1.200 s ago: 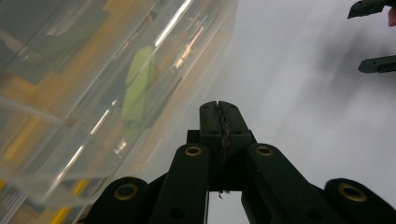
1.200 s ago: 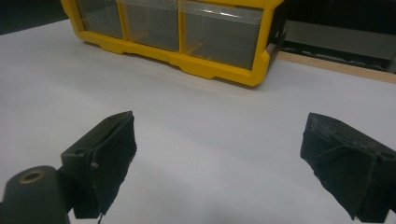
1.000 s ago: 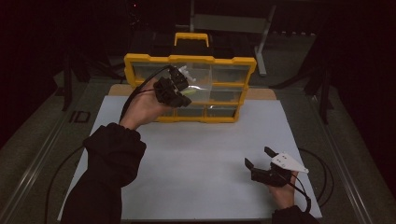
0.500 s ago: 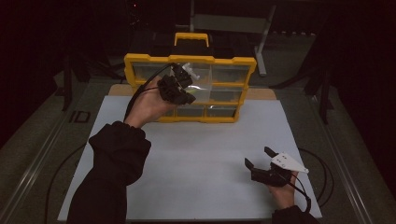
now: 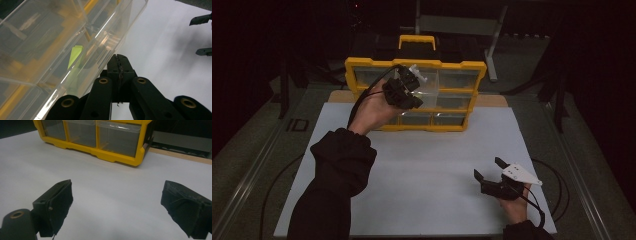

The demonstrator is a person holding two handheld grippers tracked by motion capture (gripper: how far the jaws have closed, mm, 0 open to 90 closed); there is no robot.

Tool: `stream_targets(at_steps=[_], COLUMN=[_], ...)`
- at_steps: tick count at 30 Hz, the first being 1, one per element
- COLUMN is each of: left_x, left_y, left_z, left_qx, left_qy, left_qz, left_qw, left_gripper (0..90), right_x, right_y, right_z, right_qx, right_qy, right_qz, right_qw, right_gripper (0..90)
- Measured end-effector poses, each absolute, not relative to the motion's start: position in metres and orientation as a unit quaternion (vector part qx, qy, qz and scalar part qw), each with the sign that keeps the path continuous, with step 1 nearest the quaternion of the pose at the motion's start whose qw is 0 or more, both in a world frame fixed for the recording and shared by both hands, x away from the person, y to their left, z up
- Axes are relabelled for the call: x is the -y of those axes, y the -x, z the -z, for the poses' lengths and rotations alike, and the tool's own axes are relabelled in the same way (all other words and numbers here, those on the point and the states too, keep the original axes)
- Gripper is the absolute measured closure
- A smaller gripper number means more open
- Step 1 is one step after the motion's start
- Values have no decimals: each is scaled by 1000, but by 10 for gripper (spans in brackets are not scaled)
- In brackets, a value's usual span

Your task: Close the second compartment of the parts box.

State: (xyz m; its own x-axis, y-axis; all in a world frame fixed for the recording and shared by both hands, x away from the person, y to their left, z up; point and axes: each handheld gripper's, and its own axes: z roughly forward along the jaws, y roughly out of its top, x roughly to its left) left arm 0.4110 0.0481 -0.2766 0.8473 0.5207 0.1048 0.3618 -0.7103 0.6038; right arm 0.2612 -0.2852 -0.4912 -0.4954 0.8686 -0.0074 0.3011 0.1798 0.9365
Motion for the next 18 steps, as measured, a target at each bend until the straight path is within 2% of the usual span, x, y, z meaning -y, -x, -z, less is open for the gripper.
stream_targets(at_steps=[18], left_x=[-47], left_y=[-418], left_z=[278], left_qx=[-251], left_qy=[-911], left_qz=[-141], left_qw=[296], left_gripper=[900], right_x=[285], right_y=[-261], right_z=[491], right_qx=[-712], right_qy=[-411], right_qz=[-491], right_qw=[290], right_gripper=[102])
